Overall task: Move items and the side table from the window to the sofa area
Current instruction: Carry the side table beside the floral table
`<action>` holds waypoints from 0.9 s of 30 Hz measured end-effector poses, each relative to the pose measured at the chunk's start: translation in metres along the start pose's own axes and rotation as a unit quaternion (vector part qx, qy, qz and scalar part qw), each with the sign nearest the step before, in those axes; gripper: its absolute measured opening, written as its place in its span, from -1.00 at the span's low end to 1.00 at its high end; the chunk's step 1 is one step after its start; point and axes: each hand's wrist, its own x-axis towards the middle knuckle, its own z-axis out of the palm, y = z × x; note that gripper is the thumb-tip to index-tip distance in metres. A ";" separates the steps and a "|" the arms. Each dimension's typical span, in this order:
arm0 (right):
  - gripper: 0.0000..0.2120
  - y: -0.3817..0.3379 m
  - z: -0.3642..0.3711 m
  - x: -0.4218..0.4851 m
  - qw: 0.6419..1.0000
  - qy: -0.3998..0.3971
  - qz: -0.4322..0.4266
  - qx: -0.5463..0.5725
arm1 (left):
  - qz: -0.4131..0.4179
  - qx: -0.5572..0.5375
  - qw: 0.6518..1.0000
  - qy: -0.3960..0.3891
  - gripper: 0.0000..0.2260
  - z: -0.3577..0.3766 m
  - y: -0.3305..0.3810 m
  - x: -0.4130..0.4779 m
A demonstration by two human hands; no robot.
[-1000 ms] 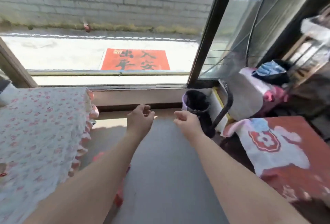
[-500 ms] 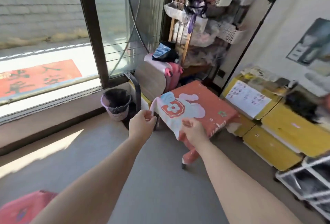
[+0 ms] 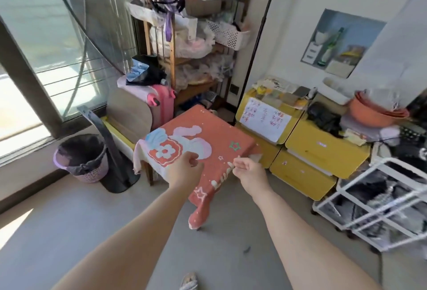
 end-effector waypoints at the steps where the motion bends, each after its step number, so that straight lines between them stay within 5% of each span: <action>1: -0.69 -0.002 -0.004 0.016 1.000 0.003 -0.003 0.001 | 0.002 -0.004 1.000 -0.007 -0.70 0.006 0.007 0.012; 19: -0.66 -0.054 -0.049 0.258 0.997 -0.057 -0.014 -0.040 | -0.028 0.029 0.999 -0.008 -0.70 0.087 0.083 0.221; 27: -0.65 -0.049 -0.079 0.380 0.986 -0.150 -0.043 -0.065 | -0.104 -0.004 0.990 0.098 -0.74 0.132 0.107 0.284</action>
